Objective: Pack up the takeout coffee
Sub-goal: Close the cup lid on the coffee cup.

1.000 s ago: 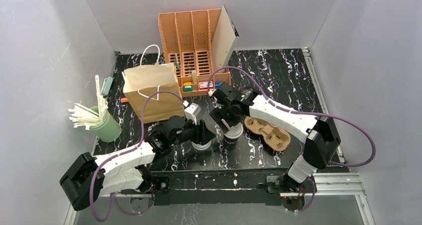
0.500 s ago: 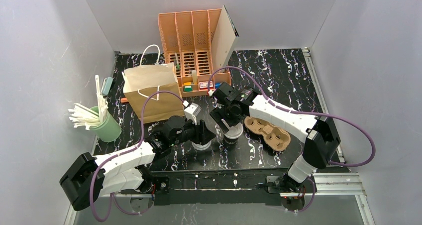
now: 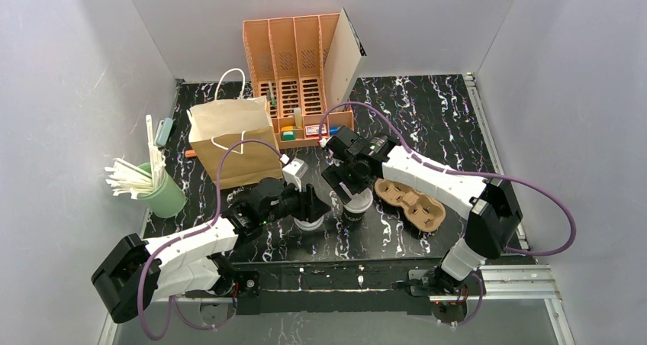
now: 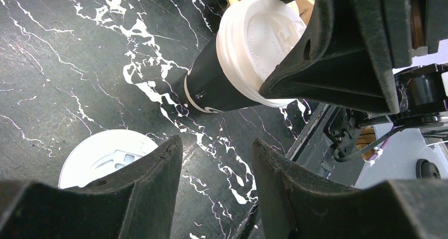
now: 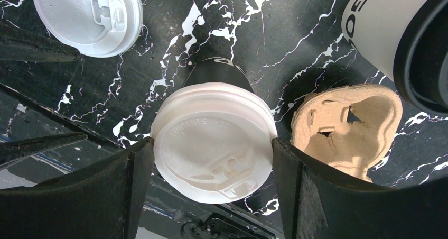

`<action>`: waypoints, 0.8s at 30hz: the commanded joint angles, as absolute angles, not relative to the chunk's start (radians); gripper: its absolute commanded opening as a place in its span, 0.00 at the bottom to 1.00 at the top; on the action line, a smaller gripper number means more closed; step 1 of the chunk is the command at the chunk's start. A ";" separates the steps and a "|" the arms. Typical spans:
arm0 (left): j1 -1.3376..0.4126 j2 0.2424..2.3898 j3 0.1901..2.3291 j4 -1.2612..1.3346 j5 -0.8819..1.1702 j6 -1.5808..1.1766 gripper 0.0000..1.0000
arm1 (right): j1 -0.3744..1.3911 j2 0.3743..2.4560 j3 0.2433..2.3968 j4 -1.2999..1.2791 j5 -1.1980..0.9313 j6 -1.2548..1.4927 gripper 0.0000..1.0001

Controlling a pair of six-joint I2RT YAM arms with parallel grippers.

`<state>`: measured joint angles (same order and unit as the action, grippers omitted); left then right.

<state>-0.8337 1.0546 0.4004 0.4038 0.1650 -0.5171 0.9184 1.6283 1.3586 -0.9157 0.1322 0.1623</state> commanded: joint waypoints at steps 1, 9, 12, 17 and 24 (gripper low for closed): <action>-0.831 1.033 0.389 0.412 0.152 -0.505 0.49 | 0.935 1.733 1.257 -0.999 0.102 0.199 0.83; -0.831 1.018 0.418 0.377 0.149 -0.490 0.48 | 0.935 1.698 1.400 -1.013 0.151 0.201 0.91; -0.832 1.006 0.426 0.362 0.142 -0.485 0.49 | 0.935 1.690 1.446 -1.017 0.164 0.195 0.98; -0.832 0.995 0.437 0.346 0.139 -0.481 0.49 | 0.934 1.681 1.511 -1.021 0.183 0.194 0.98; -0.832 0.989 0.445 0.337 0.135 -0.479 0.49 | 0.934 1.639 1.569 -0.994 0.183 0.190 0.98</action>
<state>-0.8337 1.0161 0.4088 0.3515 0.1493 -0.4946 0.9302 1.6855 1.5021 -0.9970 0.1753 0.1841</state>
